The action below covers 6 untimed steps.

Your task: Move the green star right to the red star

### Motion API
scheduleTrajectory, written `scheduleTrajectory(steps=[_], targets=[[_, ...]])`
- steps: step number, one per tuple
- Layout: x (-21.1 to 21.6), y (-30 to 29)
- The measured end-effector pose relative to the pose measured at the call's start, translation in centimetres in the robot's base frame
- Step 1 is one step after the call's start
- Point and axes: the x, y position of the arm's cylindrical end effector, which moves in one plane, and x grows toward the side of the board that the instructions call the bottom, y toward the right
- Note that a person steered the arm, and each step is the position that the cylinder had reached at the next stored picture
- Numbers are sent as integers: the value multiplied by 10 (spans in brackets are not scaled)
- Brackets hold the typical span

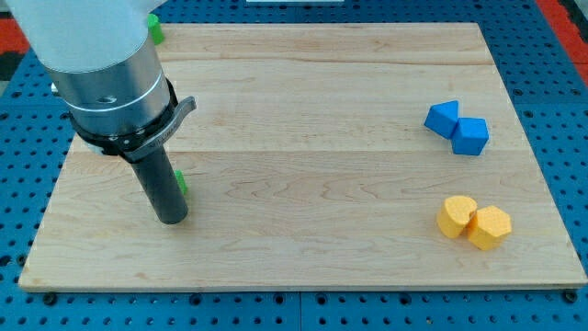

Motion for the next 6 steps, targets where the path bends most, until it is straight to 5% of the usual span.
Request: scheduleTrajectory(steps=[2,3,4,5,6], targets=[[-69,21],[-56,44],[15,16],[-52,-46],[-57,20]])
